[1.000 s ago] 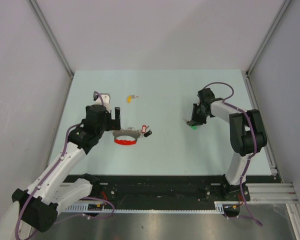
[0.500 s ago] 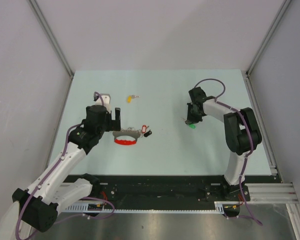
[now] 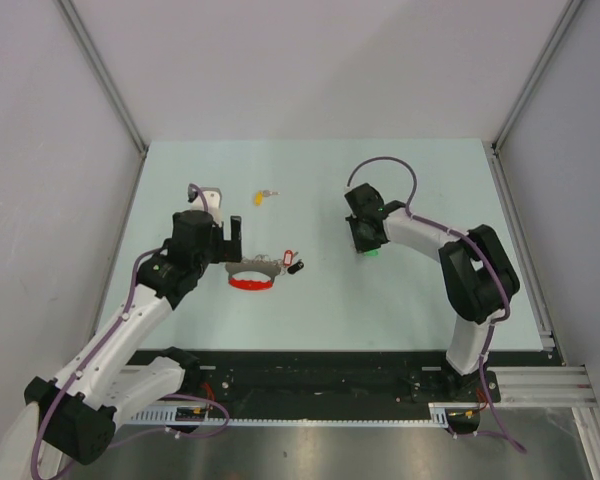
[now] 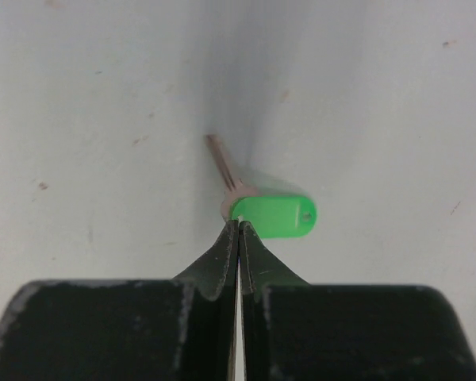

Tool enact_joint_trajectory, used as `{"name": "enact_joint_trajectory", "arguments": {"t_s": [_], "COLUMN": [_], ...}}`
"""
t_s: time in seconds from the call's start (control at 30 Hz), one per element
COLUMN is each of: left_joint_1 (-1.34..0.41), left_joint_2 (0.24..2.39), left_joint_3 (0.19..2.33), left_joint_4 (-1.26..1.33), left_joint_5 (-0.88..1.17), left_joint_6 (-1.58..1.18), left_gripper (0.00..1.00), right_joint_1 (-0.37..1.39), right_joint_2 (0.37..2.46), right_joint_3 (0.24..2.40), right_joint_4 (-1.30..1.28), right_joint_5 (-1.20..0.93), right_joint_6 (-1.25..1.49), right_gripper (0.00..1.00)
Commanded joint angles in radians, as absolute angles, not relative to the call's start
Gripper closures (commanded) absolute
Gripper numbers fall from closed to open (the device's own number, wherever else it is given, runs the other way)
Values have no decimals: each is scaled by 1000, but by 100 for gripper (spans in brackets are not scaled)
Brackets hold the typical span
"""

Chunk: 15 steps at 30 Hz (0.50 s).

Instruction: Put the keys on the keyring

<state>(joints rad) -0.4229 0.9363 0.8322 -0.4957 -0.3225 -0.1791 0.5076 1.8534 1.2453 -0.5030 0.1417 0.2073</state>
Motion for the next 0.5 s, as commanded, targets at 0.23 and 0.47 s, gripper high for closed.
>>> {"name": "enact_joint_trajectory", "arguments": {"t_s": [0.23,0.47], "left_joint_1": [-414,-413], "left_joint_2": [893,862], "left_joint_3": [825,804], "left_joint_4": [-460,-397], "left_joint_5": [-262,-88], "left_joint_6": [-147,-95], "left_gripper": [0,0], "right_joint_1": [682,701], "right_joint_2": [1720,1516], "right_joint_3": [1194,996], "right_joint_4": [-355,-71], "right_joint_5": [290,186], "right_joint_6": [14,-26], "right_gripper": [100,100]}}
